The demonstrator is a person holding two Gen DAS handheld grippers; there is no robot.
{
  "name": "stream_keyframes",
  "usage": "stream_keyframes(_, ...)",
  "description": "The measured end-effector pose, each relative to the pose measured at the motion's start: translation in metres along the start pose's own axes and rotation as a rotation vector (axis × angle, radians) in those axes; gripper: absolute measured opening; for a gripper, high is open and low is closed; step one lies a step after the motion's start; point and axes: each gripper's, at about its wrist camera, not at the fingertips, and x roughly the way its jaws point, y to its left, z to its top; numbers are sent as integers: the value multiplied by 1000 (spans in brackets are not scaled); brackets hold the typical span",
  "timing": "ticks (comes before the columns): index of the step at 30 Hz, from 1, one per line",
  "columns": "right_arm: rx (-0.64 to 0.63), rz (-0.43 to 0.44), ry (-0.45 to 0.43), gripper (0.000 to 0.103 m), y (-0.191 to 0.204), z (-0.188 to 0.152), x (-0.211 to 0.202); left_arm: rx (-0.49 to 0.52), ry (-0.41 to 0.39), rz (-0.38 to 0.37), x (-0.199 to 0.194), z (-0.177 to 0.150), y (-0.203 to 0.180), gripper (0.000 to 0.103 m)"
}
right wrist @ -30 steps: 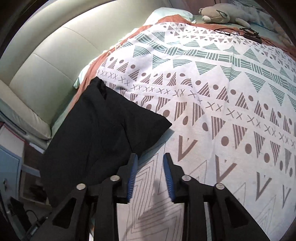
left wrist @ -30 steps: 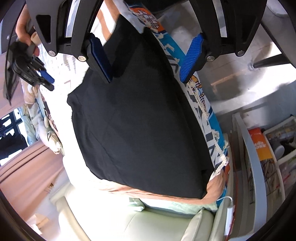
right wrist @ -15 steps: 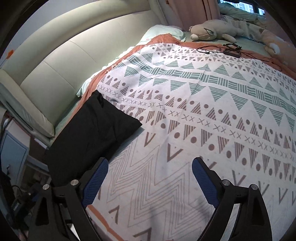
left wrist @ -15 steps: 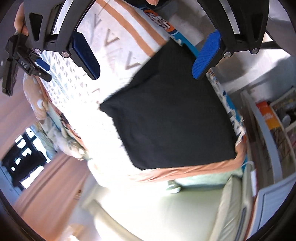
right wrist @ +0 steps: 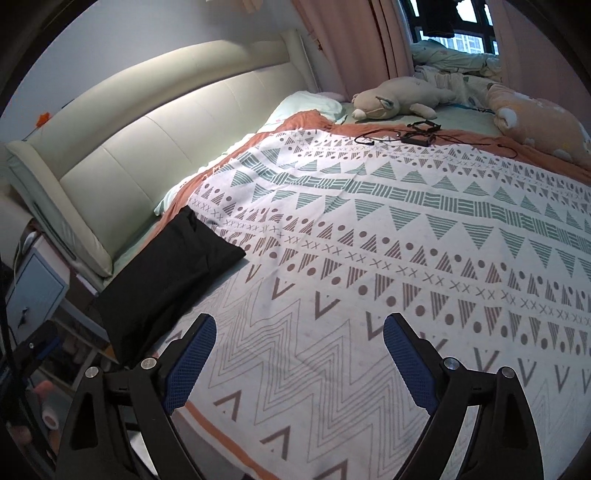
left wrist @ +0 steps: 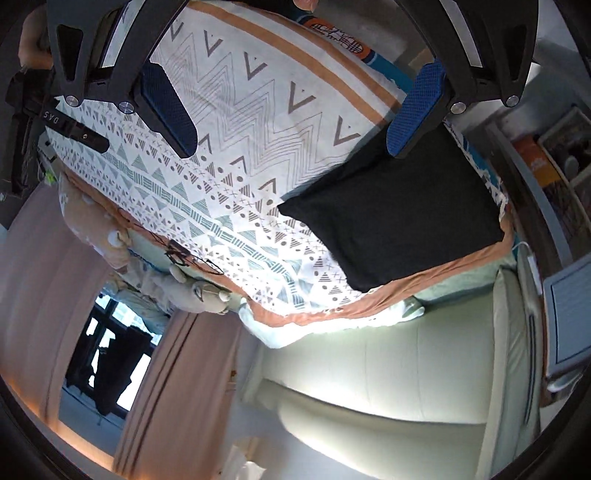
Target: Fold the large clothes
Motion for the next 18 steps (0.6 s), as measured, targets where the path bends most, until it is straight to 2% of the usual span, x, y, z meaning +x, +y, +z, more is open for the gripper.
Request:
stream_keyframes(8, -7, -63, -94, 92, -31, -29, -67, 141, -36, -35, -28, -20, -49, 102)
stream_keyframes(18, 33, -132, -191, 92, -58, -80, -145, 282, -77, -80, -78, -52, -77, 102)
